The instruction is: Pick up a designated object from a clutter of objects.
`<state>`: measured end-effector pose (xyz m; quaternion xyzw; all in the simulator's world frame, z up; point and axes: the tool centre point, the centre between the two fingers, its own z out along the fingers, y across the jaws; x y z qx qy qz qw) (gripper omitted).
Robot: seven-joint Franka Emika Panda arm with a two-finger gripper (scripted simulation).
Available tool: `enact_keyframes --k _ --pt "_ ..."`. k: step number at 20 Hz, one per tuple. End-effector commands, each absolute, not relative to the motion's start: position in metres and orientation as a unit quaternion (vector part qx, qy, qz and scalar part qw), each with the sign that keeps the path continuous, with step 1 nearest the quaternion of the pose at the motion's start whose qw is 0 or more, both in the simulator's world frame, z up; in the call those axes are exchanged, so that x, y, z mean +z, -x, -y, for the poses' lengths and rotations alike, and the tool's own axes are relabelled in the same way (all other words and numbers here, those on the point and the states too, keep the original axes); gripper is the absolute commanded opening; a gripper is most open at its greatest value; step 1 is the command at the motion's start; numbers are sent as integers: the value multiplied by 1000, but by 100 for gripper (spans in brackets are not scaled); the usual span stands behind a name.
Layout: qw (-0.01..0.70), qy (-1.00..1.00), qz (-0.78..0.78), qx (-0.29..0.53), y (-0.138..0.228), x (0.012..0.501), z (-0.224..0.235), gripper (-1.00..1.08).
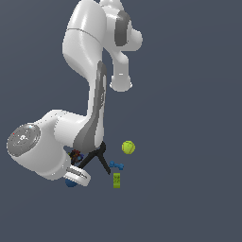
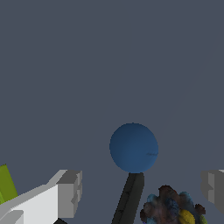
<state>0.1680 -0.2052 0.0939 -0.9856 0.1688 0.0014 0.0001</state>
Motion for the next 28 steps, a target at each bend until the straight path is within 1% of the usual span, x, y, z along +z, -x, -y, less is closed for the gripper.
enact_keyframes --k 1,10,20,26,27,28 --pt "0 985 -172 0 -170 87 209 100" --pt "0 985 -175 1 -171 78 211 100" --pt "0 985 -175 0 -170 33 212 100" --pt "0 985 -175 0 -171 31 212 100" --pt "0 985 -175 0 -171 31 212 -100" --pt "0 985 -175 0 -171 31 212 -100"
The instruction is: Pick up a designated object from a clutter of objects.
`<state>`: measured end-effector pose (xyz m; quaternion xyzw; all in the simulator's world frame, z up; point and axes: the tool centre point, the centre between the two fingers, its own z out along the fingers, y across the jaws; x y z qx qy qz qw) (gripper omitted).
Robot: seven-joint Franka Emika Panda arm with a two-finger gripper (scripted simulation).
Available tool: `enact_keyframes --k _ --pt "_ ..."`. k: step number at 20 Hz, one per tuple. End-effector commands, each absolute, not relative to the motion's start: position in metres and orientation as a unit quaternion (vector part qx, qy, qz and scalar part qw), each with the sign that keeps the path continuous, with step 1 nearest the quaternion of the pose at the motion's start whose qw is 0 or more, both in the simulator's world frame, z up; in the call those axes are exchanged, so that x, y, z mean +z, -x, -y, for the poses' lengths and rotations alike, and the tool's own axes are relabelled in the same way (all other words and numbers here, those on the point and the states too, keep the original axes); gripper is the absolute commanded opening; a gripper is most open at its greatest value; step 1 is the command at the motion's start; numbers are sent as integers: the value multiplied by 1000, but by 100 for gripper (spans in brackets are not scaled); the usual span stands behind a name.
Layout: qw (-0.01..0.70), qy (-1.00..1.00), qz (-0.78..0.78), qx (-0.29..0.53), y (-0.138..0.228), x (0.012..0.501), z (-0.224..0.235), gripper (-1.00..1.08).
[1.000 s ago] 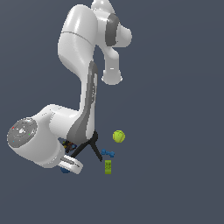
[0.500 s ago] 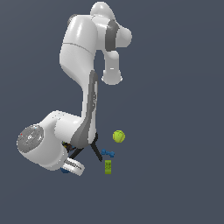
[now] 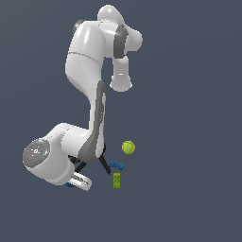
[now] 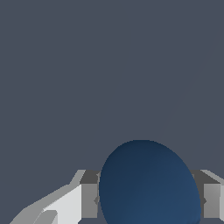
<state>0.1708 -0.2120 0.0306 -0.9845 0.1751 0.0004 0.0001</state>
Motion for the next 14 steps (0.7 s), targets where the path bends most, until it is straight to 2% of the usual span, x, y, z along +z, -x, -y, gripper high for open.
enact_keyframes --k 1,14 --pt "0 985 -175 0 -171 31 212 -100" --pt "0 985 -175 1 -169 35 212 -100"
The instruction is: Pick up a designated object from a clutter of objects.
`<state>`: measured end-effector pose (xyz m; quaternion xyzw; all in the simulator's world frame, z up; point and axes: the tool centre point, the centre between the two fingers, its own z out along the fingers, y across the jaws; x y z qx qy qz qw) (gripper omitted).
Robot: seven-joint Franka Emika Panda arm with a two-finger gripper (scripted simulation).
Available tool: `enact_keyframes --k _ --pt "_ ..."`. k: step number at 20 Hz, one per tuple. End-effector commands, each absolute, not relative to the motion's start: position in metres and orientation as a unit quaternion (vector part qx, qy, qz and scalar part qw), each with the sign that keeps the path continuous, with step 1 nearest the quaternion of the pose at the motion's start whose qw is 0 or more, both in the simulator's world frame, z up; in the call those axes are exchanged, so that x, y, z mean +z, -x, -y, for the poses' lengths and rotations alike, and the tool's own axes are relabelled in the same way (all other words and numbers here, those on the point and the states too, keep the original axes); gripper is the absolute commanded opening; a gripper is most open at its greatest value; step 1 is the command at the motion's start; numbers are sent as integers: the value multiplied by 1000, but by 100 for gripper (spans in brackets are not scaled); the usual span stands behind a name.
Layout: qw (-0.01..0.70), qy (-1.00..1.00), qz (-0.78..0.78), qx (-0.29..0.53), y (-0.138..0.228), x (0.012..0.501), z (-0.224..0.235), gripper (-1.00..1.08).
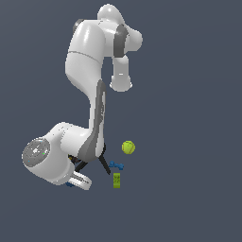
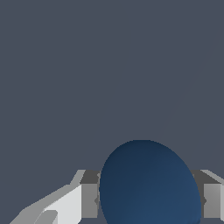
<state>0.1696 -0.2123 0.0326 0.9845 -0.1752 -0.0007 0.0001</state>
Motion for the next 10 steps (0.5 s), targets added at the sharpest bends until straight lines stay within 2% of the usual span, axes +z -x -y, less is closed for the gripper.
enact_keyframes --k 1,10 --pt "0 -985 175 -1 -168 37 212 -100" --pt "0 -985 175 -1 -153 73 213 -100"
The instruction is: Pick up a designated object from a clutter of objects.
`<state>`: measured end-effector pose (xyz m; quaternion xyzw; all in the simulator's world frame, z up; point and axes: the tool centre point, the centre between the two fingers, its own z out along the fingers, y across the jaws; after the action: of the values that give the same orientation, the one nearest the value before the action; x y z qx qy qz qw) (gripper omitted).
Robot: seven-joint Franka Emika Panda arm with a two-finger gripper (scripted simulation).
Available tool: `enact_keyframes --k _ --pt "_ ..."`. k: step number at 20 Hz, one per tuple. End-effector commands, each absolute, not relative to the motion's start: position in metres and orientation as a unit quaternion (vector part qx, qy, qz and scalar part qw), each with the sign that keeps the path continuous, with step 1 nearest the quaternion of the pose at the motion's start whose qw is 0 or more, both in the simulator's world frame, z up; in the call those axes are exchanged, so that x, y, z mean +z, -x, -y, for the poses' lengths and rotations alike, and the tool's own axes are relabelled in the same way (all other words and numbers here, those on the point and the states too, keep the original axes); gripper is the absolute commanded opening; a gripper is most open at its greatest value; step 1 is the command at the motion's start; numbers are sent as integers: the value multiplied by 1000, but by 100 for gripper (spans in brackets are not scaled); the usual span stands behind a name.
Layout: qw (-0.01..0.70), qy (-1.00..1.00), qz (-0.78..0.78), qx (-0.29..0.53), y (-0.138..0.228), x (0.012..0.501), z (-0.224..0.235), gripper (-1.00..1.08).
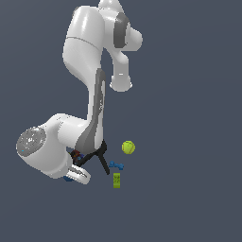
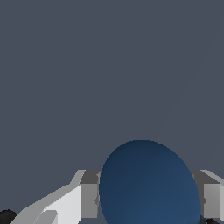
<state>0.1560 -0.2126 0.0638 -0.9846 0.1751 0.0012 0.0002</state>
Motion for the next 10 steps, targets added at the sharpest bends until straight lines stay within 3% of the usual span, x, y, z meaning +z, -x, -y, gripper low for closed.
enact_keyframes --k 1,10 --pt "0 985 -175 1 -150 79 213 -100" --pt "1 985 -175 0 -118 157 215 -100"
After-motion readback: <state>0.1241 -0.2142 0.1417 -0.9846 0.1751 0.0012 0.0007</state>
